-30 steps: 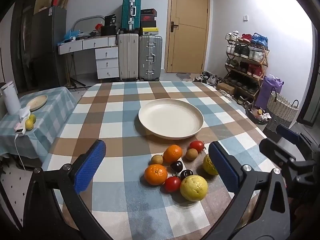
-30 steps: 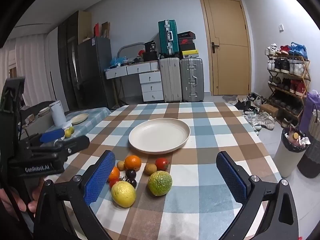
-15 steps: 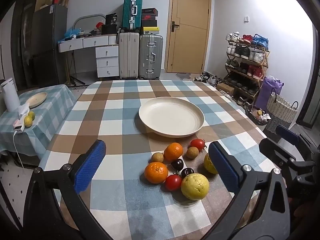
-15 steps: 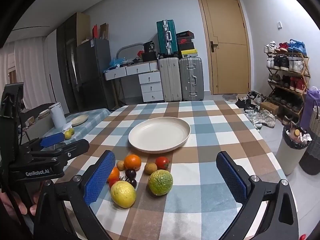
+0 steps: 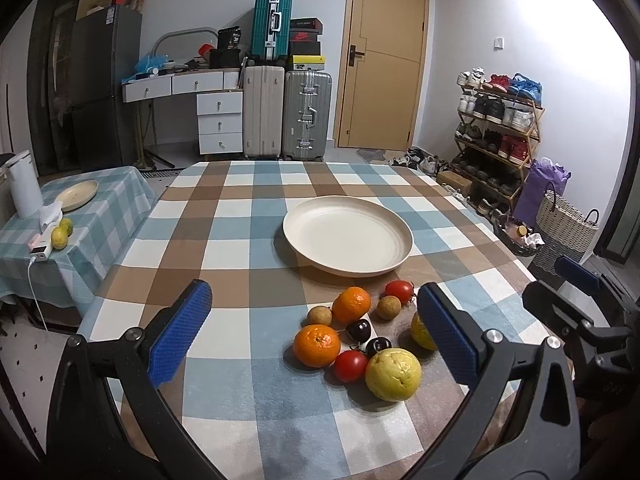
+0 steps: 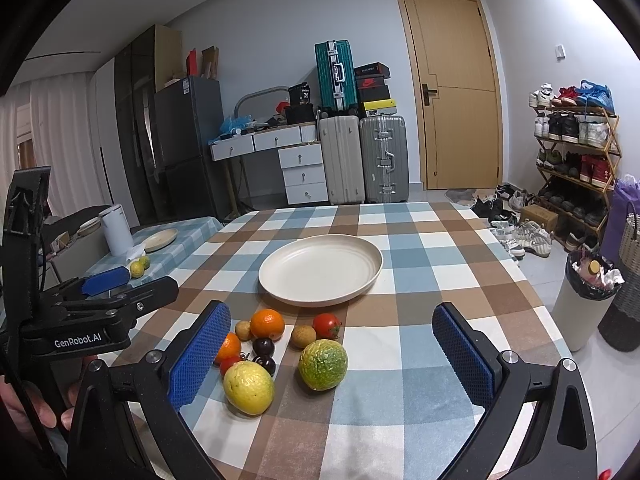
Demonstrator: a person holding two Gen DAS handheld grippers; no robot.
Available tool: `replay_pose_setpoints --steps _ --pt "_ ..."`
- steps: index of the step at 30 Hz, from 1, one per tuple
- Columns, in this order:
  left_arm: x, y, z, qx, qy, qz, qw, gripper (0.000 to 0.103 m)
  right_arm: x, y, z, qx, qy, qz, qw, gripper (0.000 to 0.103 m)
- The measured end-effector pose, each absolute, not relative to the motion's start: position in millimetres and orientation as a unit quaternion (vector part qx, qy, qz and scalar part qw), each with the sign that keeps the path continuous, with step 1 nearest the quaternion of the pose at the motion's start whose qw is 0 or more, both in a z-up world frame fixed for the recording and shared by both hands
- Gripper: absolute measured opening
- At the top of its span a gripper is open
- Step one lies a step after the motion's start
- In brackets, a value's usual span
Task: Organize fruits
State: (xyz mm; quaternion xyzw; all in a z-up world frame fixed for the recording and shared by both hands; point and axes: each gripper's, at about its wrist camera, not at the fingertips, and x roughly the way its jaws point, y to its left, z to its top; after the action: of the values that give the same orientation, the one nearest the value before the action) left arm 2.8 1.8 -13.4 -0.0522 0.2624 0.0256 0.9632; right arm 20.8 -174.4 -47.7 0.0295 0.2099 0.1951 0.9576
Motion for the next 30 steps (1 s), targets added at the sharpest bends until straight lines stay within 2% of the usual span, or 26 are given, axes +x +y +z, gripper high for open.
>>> replay_pose_setpoints --steps 30 --pt "5.1 2.5 -15.5 -0.057 0.266 0.022 0.962 0.102 20.5 -174.0 -48.7 0.031 0.214 0.198 0.956 0.103"
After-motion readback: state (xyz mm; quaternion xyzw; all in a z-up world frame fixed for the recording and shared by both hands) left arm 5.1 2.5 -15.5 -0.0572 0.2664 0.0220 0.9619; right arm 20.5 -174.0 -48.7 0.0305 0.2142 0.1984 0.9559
